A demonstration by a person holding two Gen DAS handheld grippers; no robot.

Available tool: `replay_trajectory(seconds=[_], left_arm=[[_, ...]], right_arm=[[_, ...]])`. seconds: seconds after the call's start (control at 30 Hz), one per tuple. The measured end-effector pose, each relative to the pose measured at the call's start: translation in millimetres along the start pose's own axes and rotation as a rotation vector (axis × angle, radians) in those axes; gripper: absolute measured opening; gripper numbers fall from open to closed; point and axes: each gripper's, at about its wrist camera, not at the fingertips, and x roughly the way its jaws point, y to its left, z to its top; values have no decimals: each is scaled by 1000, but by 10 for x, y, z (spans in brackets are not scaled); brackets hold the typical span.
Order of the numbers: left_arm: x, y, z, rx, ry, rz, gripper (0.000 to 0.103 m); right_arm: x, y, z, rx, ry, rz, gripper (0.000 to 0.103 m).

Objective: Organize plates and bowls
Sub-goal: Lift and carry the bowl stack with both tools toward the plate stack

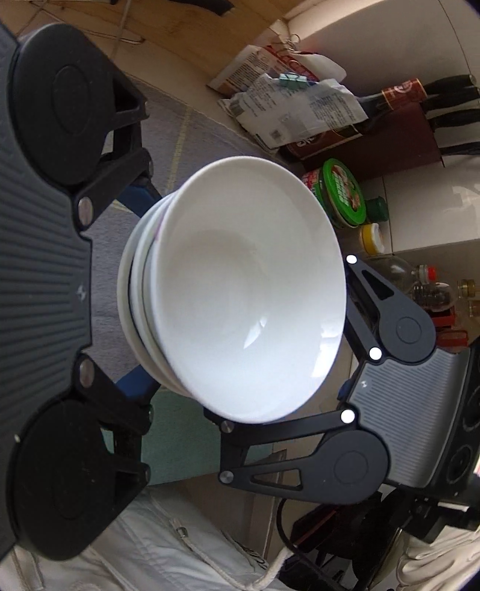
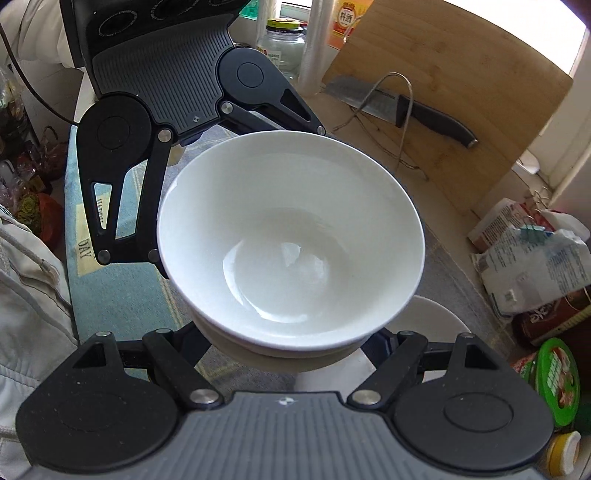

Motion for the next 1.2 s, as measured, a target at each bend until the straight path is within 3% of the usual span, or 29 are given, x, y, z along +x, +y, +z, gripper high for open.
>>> replay_trajectory(seconds=[0.47, 1.2], left_arm=[[675, 142, 527, 70, -14, -28, 84], [1042, 299, 428, 61, 17, -40, 84]], right_arm=[[-186, -587, -608, 89, 12, -50, 87], [76, -848, -766, 133, 55, -44, 86]])
